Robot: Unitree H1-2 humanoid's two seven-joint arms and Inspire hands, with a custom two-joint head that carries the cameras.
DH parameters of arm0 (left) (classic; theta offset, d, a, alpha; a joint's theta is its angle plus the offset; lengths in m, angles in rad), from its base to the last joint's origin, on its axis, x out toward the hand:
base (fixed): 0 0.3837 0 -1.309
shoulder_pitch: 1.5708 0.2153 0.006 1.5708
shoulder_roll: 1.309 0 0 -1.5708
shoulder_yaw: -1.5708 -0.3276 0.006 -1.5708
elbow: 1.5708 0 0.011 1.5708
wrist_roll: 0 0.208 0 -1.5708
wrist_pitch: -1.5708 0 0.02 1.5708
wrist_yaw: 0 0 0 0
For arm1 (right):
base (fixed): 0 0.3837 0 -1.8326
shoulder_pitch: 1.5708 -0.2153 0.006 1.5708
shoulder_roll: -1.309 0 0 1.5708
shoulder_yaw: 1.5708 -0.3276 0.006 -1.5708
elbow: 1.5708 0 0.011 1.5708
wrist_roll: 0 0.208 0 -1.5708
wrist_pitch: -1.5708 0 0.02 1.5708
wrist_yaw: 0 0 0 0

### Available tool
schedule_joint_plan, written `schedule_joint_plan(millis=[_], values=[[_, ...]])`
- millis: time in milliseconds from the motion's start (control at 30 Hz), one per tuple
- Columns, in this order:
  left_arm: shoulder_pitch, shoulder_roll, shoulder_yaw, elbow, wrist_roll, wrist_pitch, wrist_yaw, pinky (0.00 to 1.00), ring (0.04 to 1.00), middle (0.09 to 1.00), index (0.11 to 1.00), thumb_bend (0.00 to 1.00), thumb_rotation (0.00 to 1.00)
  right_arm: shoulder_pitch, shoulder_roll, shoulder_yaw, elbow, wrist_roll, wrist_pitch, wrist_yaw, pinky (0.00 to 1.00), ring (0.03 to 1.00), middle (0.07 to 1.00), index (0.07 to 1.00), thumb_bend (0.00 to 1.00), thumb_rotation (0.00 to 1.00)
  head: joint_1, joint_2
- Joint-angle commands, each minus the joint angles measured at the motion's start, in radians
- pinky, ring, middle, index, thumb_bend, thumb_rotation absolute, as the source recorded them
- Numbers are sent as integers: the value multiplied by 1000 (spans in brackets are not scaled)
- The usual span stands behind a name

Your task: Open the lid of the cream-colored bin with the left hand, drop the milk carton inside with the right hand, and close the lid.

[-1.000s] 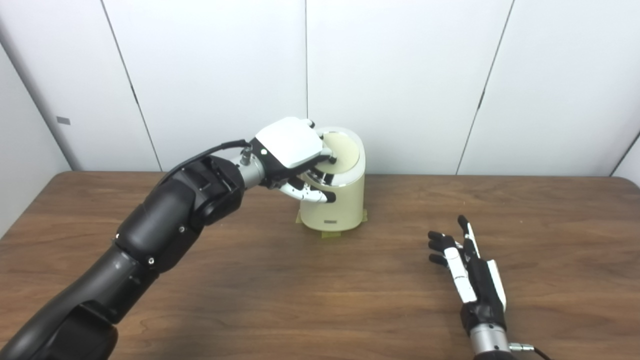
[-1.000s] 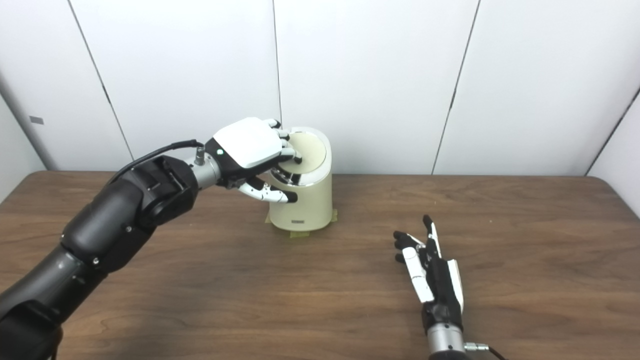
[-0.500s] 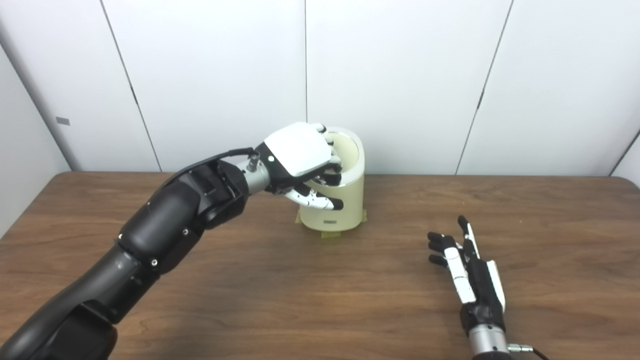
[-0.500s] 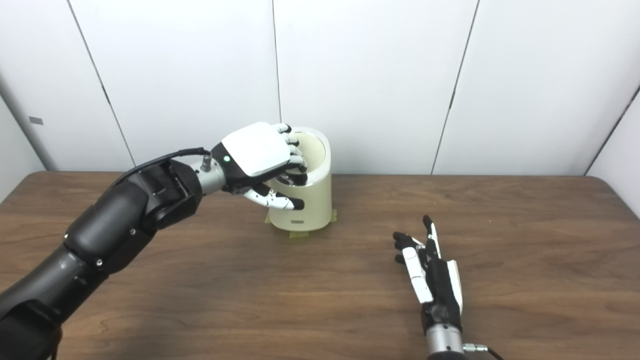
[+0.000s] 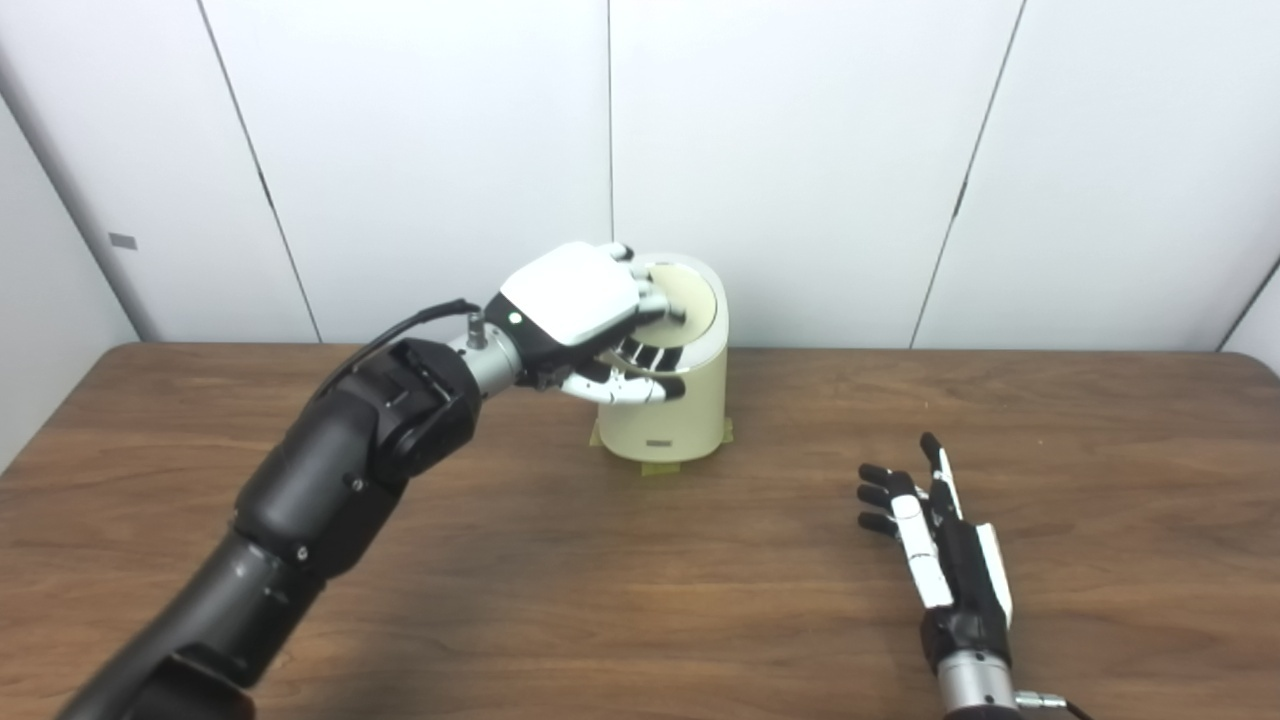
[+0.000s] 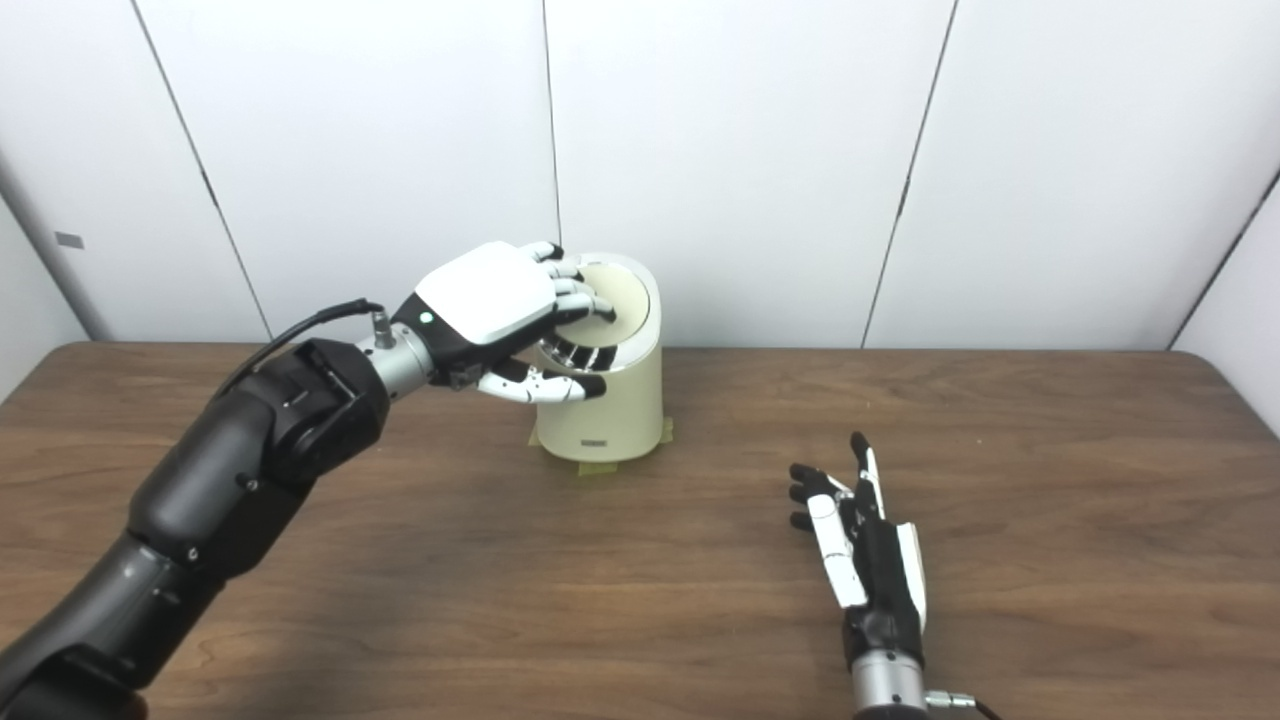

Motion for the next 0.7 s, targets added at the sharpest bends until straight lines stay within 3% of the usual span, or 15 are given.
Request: schedule_joint_plan(millis=[0, 133, 200, 333, 467, 600, 667], values=[[-57, -29, 82, -67, -85, 61, 54, 839, 883, 879, 873, 394, 925, -4, -3, -4, 18, 1, -5, -3, 664, 750, 764, 987, 459, 840, -2, -3], [4, -73, 199, -133, -232, 124, 64, 807, 900, 903, 875, 364, 837, -5, 0, -2, 15, -4, -11, -8, 644, 726, 755, 956, 455, 836, -5, -10], [47, -86, 249, -162, -322, 156, 60, 845, 916, 921, 889, 361, 855, -2, 6, 0, 1, -8, -13, -13, 626, 715, 747, 890, 456, 830, -8, -11], [180, -105, 329, -283, -450, 301, 23, 879, 928, 932, 905, 377, 915, -2, 13, 8, -29, -5, -27, -7, 602, 689, 724, 784, 471, 793, -14, -12], [321, -111, 369, -328, -519, 327, 61, 853, 907, 921, 920, 365, 956, -10, 11, 20, -69, 13, -11, 15, 624, 711, 744, 803, 499, 772, -17, -12], [454, -172, 405, -375, -598, 360, 108, 872, 894, 904, 909, 350, 952, -24, 9, 13, -122, 83, 23, 54, 662, 749, 780, 846, 515, 728, -6, -9], [502, -198, 413, -396, -652, 381, 108, 905, 921, 923, 931, 394, 985, -33, 0, 9, -135, 114, 30, 73, 722, 792, 814, 873, 531, 738, 0, -9]])
